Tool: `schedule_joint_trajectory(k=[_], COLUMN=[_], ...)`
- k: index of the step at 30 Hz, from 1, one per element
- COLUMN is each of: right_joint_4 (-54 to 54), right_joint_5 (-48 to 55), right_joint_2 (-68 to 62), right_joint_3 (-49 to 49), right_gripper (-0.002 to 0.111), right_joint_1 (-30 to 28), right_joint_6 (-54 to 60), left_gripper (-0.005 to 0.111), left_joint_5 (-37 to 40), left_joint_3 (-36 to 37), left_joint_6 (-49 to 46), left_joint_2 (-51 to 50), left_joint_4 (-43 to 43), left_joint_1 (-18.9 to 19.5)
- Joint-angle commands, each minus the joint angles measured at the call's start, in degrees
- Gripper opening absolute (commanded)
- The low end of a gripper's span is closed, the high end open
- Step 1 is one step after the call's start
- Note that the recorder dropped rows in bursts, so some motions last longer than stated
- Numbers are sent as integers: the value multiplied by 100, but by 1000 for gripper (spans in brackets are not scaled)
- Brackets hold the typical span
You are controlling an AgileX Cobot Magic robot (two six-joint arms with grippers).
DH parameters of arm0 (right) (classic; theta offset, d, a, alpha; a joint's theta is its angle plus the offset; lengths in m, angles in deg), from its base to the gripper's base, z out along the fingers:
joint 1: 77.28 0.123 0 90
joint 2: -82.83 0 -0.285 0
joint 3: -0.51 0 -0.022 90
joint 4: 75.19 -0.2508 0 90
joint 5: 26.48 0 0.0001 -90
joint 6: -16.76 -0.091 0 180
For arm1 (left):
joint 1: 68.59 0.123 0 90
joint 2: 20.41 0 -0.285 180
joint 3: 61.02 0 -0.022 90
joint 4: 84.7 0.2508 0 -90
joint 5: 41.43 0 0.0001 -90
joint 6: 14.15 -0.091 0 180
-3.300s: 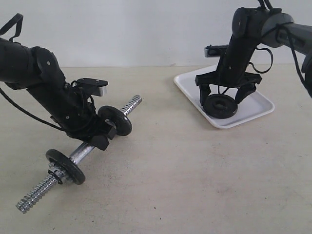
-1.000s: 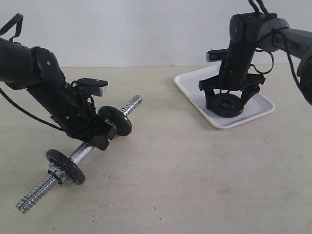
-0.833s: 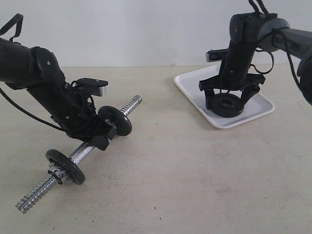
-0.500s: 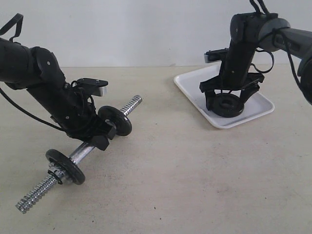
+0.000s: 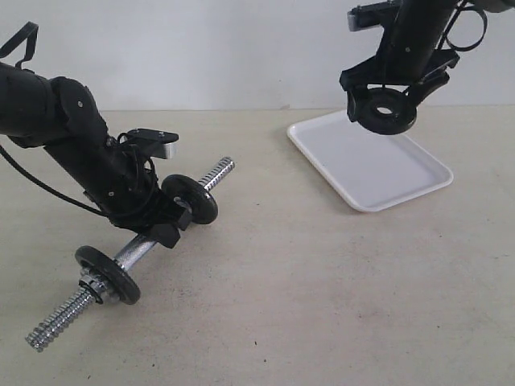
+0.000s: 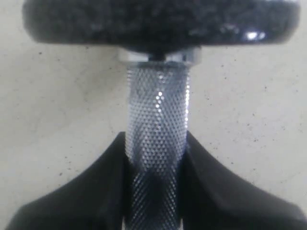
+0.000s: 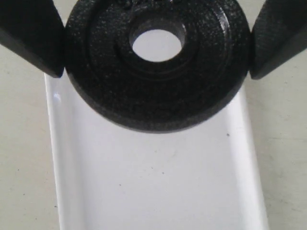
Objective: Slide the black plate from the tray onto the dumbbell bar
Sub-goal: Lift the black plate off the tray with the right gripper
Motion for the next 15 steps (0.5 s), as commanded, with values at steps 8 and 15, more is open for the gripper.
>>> schedule_joint_trajectory(k=[8, 15], right_joint_4=[-869, -1316], right_joint_5=[-59, -59], right_joint_2=[1089, 1650], right_joint_3=[-310, -1203], right_gripper=[0, 0], right_joint_1=[172, 242], right_joint_6=[549, 977], left_gripper=[4, 4], left_joint_5=[-265, -366], left_joint_3=[-82, -82], left_joint_6=[-329, -358], left_joint_2=[282, 319], left_joint_4=[-261, -261], left_joint_1=[-17, -17])
